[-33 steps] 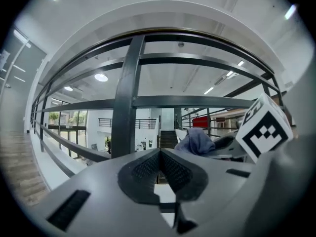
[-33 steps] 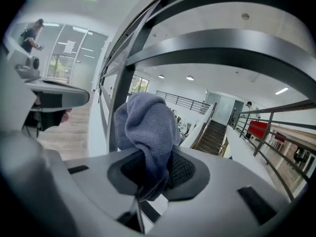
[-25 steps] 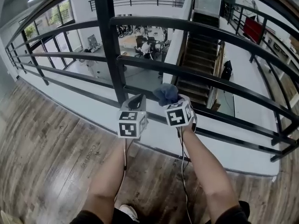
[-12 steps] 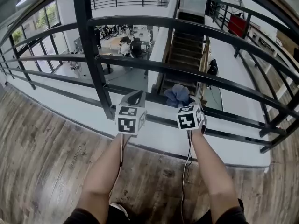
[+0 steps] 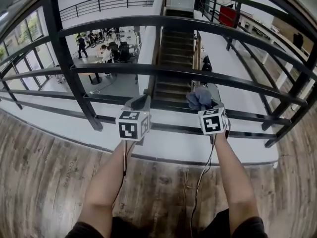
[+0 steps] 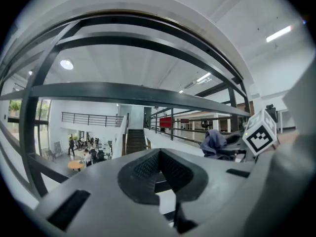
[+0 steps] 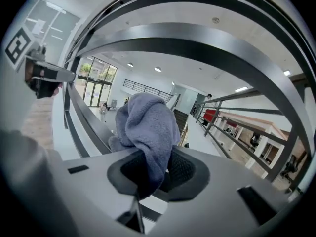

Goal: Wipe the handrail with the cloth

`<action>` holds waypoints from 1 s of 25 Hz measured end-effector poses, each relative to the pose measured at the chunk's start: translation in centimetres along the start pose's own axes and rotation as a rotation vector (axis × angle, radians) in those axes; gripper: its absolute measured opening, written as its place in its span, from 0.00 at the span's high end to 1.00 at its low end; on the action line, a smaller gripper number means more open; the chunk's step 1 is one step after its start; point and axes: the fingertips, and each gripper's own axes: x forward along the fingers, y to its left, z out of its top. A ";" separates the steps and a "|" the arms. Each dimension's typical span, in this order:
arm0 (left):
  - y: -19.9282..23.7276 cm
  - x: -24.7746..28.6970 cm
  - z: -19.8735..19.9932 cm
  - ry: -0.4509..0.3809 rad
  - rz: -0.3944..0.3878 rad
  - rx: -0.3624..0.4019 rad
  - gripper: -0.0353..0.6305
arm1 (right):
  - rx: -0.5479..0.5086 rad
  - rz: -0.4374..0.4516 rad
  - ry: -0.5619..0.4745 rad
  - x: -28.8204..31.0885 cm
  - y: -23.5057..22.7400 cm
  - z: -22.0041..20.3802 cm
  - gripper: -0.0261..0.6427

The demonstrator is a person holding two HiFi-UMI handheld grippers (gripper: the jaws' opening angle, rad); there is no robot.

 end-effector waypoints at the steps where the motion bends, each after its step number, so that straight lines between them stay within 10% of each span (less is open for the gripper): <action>1: -0.7 0.4 0.0 0.000 -0.013 -0.014 0.94 | 0.026 -0.009 0.005 -0.2 -1.3 -0.8 0.82; 25: -20.4 9.7 -0.7 -0.012 -0.244 -0.077 0.94 | 0.164 -0.313 0.134 -4.8 -30.5 -17.7 0.82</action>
